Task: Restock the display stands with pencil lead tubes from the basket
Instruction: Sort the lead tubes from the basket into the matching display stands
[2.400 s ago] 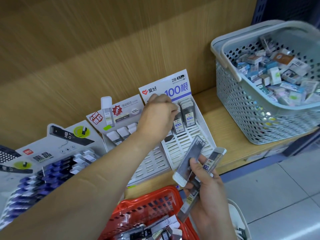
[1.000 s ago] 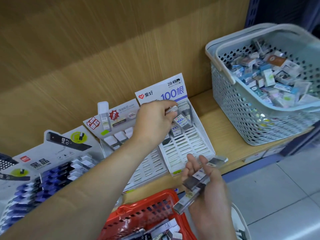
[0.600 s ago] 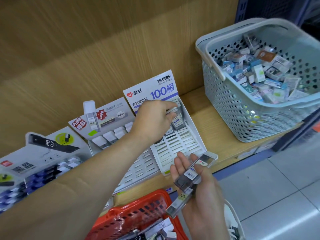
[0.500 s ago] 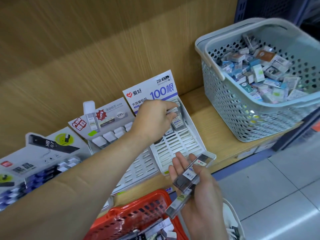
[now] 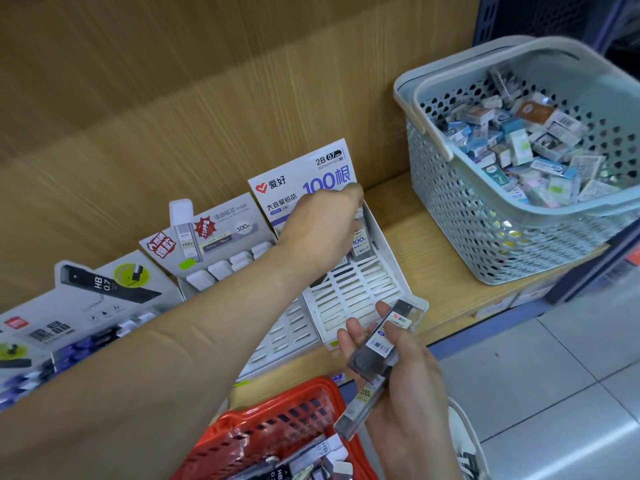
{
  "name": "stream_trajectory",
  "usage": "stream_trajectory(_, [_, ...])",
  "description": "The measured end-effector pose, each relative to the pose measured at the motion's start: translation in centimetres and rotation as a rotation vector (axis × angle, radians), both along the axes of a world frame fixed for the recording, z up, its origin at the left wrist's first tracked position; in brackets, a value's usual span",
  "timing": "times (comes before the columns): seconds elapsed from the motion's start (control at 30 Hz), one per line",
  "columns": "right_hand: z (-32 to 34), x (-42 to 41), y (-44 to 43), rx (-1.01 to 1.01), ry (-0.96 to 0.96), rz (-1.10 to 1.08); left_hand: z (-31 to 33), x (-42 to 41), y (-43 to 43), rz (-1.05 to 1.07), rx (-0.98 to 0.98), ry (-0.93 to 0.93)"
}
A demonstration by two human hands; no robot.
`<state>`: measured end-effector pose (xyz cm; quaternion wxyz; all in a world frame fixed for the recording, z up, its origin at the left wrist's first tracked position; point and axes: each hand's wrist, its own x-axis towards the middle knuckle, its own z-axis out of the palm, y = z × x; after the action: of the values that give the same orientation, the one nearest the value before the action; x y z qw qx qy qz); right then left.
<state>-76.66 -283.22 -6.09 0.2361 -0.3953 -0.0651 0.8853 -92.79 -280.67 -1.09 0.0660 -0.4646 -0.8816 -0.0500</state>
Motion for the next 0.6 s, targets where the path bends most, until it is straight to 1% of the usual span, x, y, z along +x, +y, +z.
stream_trajectory(0.07, [-0.2, 0.1, -0.1, 0.010, 0.024, 0.010, -0.5, -0.2, -0.1, -0.024, 0.000, 0.020])
stream_trajectory(0.13, [-0.5, 0.2, -0.3, 0.026, 0.031, 0.035, -1.1, -0.5, -0.3, -0.073, 0.003, 0.092])
stream_trajectory(0.2, [-0.6, 0.3, -0.3, 0.053, 0.022, 0.058, -1.6, -0.7, -0.4, -0.098, 0.051, 0.123])
stream_trajectory(0.33, [-0.7, 0.1, -0.2, 0.116, 0.019, 0.076, -1.3, -0.6, -0.1, -0.059, 0.125, 0.069])
stream_trajectory(0.43, [-0.6, -0.1, -0.3, 0.087, 0.100, 0.052, -0.3, -0.1, -1.0, -0.038, 0.128, 0.062])
stream_trajectory(0.47, [-0.6, -0.2, -0.2, 0.083, 0.112, 0.039, -0.2, 0.4, -1.7, -0.011, 0.127, 0.027])
stream_trajectory(0.5, [-0.6, -0.3, -0.2, 0.082, 0.130, 0.032, 0.0, 1.1, -2.6, 0.036, 0.147, -0.073])
stream_trajectory(0.53, [-0.6, -0.3, -0.1, 0.076, 0.152, 0.033, 0.2, 2.2, -3.6, 0.092, 0.192, -0.252])
stream_trajectory(0.6, [-0.2, -0.3, -0.1, 0.035, 0.188, 0.065, 0.6, 4.7, -5.6, 0.158, 0.341, -0.733])
